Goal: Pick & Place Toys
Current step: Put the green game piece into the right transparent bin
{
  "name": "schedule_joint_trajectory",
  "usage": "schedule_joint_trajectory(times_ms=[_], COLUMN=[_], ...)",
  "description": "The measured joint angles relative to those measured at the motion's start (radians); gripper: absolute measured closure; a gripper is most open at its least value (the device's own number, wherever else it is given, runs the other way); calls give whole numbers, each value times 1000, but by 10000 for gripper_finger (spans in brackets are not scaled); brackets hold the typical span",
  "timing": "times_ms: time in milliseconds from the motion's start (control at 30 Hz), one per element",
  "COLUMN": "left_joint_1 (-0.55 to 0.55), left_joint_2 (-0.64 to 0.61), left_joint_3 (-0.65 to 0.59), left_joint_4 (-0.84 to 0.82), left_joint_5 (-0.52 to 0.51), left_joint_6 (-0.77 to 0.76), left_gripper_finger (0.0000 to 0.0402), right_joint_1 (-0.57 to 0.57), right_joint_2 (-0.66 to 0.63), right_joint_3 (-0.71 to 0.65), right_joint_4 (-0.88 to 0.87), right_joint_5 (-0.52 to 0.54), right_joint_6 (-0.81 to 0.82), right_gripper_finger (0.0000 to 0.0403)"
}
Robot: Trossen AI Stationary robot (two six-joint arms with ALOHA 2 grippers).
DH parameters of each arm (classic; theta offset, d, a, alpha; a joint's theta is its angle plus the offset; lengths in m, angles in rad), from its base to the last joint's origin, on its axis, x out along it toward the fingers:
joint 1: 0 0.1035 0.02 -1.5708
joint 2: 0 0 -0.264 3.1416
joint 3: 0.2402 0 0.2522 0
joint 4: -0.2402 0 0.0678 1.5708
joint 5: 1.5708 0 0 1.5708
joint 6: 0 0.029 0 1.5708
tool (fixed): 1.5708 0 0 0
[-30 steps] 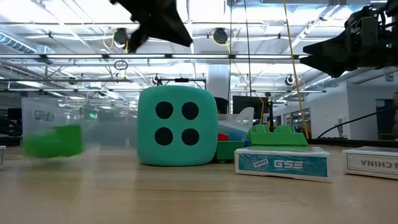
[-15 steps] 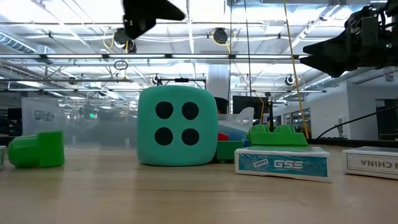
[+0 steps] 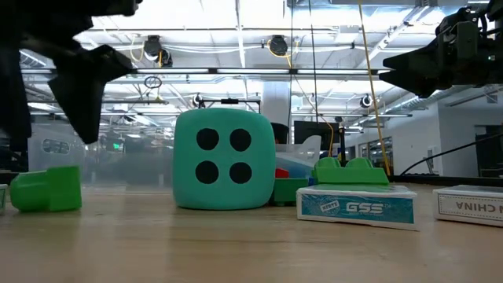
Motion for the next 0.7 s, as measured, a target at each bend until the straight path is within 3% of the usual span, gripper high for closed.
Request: schedule_joint_trajectory(times_ms=[333, 700], left_joint_1=[24, 122], left_joint_2=[73, 145], left_joint_3=[0, 3], left_joint_4=[-33, -19], left_joint_5=[-3, 49], left_joint_6=[177, 136], left_gripper_finger=[172, 216], right_joint_1=[0, 0], right_joint_2=[0, 0], right_joint_3=[0, 0], right_joint_4=[0, 0], right_joint_5=[0, 0], right_joint_6=[0, 0], right_gripper_finger=[135, 135])
